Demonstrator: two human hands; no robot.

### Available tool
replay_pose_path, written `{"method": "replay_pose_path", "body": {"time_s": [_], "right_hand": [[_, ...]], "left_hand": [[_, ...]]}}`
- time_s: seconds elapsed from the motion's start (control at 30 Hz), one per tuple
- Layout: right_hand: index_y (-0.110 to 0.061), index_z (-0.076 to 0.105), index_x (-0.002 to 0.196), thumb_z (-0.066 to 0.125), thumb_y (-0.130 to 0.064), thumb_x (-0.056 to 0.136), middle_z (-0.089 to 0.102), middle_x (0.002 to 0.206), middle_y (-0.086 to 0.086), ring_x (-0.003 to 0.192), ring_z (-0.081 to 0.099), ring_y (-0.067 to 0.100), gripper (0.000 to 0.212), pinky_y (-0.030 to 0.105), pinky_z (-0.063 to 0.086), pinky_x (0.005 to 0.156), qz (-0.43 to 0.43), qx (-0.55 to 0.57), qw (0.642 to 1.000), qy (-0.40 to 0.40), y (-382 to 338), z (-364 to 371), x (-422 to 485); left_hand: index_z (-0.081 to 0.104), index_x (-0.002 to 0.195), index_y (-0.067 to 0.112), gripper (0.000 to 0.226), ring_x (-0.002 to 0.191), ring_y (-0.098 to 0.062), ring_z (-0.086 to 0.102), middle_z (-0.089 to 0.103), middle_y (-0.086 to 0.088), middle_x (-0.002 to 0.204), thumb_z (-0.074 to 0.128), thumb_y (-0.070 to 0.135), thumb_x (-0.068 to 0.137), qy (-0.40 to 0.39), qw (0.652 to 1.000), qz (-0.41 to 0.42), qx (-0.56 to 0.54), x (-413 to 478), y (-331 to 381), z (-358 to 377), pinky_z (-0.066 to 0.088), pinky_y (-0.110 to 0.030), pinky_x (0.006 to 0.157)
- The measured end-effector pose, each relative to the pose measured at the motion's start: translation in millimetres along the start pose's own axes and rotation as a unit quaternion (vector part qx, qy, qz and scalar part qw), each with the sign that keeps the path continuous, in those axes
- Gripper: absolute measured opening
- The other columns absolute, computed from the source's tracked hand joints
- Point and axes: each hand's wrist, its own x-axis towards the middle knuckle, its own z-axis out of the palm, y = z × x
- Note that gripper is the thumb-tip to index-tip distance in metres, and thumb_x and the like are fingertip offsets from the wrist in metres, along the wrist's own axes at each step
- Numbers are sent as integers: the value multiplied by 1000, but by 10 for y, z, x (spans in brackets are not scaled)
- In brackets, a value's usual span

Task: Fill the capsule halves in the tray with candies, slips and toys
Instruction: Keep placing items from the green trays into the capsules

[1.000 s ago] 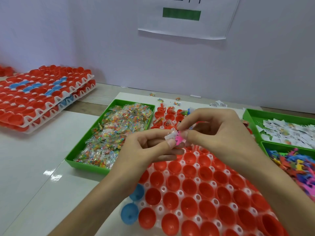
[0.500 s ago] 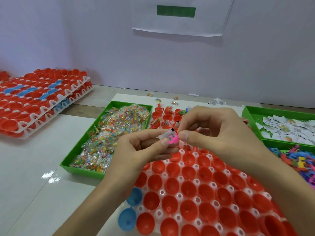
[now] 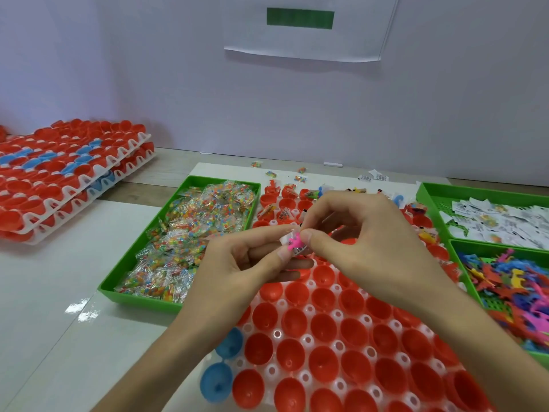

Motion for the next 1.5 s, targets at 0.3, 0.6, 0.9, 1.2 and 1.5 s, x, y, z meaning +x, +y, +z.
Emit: {"method": "replay_pose_path", "body": {"time_s": [0.3, 0.6, 0.9, 1.2, 1.5], "right_hand": [[-23, 71, 77, 77, -15, 82, 71, 74, -12, 72, 69, 5, 11, 19, 55, 66, -9, -12, 1000, 3, -3, 52, -26], [-31, 75, 93, 80, -31, 82, 74, 83, -9, 79, 71, 3, 12, 13, 51, 71, 48, 54, 997, -40, 30, -15, 11], [-27, 79, 91, 79, -21, 85, 75, 86, -14, 80, 72, 8, 9, 27, 59, 72, 22, 77, 997, 2, -24, 59, -19], [-19, 81, 80, 81, -14, 82, 74, 72, -12, 69, 71, 3, 5, 19, 56, 64, -19, 20, 1000, 12, -65, 143, 64], [-20, 79, 77, 79, -14, 83, 67, 67, -17, 70, 63, -4, 8, 9, 48, 64, -57, -126, 988, -75, 29, 465, 295]], "left_hand": [[79, 100, 19, 20, 83, -23, 78, 79, -9, 86, 69, 18, 83, 22, 1000, 11, 7, 14, -37, -8, 61, -24, 70], [74, 107, 15, 23, 85, -22, 78, 80, -4, 90, 65, 15, 86, 43, 995, 73, 47, -8, -30, 10, 61, -25, 73], [66, 106, 15, 16, 85, -14, 77, 80, 4, 88, 66, 14, 90, 52, 986, 126, 98, 2, 7, -26, 58, -19, 75], [79, 85, 23, 13, 80, -11, 75, 78, 3, 83, 78, 30, 74, 37, 984, 88, 151, 102, 77, -258, 57, -17, 72], [79, 87, 29, 19, 68, -9, 63, 73, 11, 74, 83, 13, 79, 39, 912, -8, 409, 229, 127, -716, 49, -15, 60]]}}
